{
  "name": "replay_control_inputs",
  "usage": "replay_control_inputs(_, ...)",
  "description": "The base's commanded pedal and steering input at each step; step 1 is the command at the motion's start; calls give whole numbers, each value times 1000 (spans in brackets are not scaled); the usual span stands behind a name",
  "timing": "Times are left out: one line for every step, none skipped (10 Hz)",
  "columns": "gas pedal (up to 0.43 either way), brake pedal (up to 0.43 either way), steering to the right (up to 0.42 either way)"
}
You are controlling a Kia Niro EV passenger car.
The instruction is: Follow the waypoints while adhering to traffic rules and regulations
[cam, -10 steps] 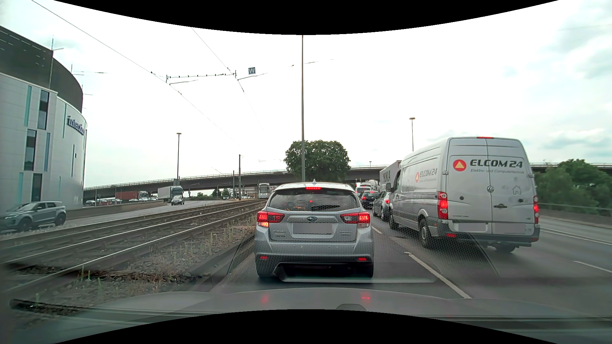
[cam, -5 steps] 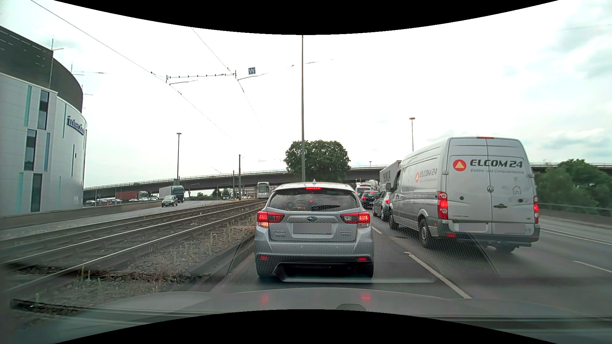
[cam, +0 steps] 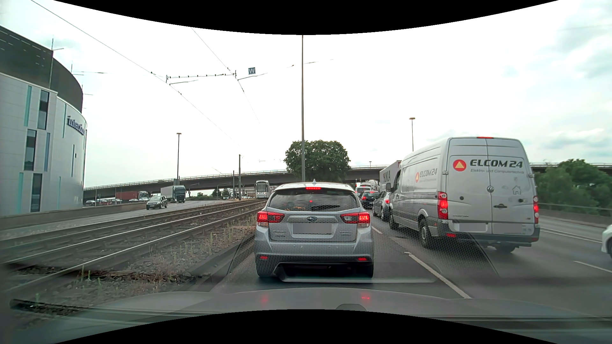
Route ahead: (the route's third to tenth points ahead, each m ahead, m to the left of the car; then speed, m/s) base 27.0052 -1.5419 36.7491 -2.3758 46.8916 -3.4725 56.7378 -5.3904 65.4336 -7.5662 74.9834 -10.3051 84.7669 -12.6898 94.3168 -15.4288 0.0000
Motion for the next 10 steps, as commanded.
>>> replay_control_inputs(0,232,-8)
replay_control_inputs(0,232,-7)
replay_control_inputs(0,232,-7)
replay_control_inputs(0,232,-8)
replay_control_inputs(0,232,-8)
replay_control_inputs(0,232,-8)
replay_control_inputs(0,232,-7)
replay_control_inputs(0,232,-8)
replay_control_inputs(0,232,-7)
replay_control_inputs(0,232,-7)
